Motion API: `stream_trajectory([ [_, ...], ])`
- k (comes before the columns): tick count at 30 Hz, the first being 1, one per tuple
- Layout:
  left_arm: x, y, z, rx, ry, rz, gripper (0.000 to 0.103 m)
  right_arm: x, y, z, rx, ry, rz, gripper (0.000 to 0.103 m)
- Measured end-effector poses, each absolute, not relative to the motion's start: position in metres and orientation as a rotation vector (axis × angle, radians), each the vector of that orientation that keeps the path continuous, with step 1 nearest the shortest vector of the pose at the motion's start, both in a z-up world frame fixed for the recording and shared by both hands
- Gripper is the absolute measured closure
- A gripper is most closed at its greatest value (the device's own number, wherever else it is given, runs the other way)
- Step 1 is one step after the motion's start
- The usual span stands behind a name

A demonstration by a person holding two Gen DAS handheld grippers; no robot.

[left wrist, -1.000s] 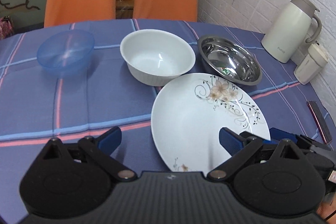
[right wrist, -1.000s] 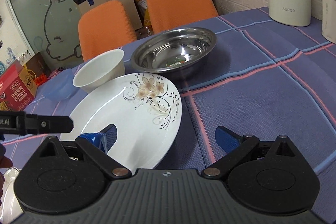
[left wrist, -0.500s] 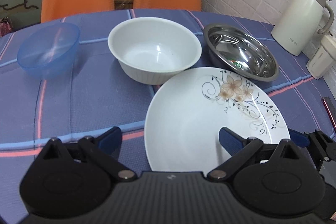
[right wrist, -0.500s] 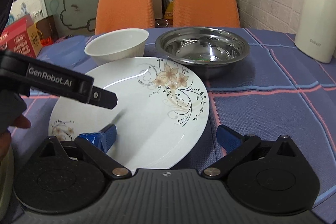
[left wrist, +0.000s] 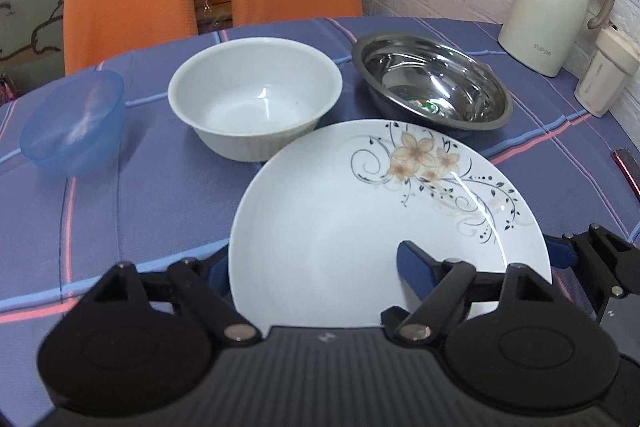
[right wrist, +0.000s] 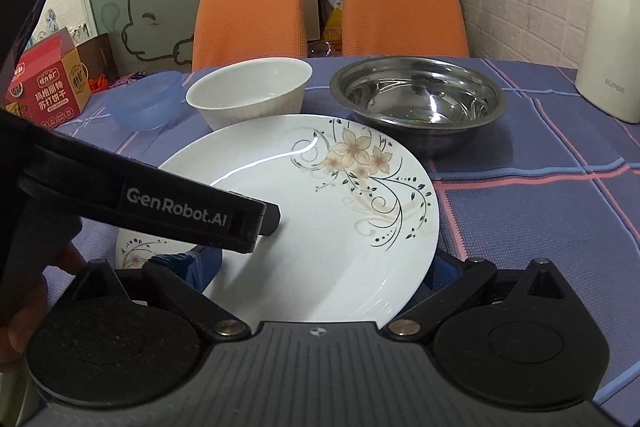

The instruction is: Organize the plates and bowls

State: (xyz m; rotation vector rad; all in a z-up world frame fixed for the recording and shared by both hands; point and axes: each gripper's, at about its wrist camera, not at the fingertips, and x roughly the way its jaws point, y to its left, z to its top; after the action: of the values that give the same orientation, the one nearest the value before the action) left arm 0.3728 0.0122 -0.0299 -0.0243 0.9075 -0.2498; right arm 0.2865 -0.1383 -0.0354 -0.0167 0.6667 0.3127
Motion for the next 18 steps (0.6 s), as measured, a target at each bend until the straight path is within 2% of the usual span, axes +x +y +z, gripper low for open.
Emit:
stream_trajectory([
  [18, 0.297, 0.019, 0.023, -0.065, 0.818, -0.289, 0.023, 0.226, -0.136, -0.001, 0.056, 0.594, 0.274, 0.013],
])
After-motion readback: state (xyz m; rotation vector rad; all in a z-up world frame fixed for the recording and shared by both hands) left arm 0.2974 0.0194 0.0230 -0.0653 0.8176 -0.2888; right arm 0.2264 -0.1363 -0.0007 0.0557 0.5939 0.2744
